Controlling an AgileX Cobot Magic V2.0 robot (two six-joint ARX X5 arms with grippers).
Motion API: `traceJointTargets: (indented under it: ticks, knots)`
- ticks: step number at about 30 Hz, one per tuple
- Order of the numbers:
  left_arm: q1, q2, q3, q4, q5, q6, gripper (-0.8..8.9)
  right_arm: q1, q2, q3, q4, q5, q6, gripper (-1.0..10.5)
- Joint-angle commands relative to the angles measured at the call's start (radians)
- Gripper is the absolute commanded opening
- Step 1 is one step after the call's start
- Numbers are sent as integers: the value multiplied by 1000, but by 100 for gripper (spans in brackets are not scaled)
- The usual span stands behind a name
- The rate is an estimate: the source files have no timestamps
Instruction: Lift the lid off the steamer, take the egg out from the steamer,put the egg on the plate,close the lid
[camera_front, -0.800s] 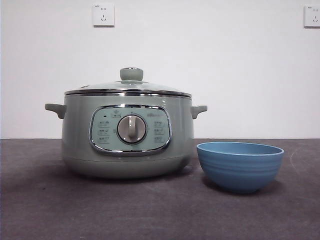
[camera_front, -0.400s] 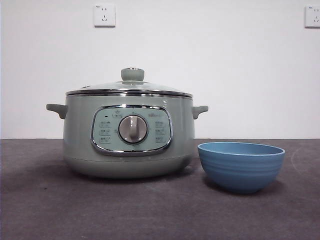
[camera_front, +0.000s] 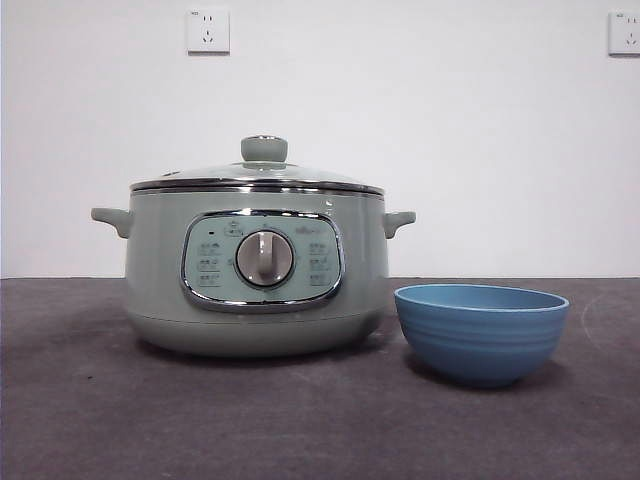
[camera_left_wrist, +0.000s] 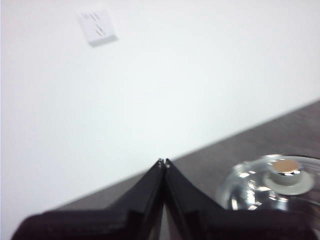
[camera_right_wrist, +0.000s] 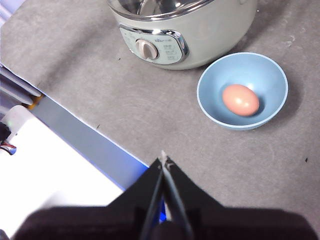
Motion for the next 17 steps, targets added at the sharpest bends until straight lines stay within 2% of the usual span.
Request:
traceJointTargets:
  ticks: [1, 4, 8, 15, 17]
  knots:
    - [24, -93, -215, 135, 5, -5, -3, 2, -2, -7, 5, -2, 4, 1]
    - [37, -185, -390, 215, 5, -40, -3, 2, -2, -7, 5, -2, 4, 1]
    - [60, -289, -570, 234, -31, -97, -3, 2, -2, -7, 5, -2, 4, 1]
    - [71, -398, -750, 229, -100, -152, -3, 2, -2, -7, 5, -2, 4, 1]
    - [71, -427, -759, 161, -102, -151, -3, 2, -2, -7, 5, -2, 4, 1]
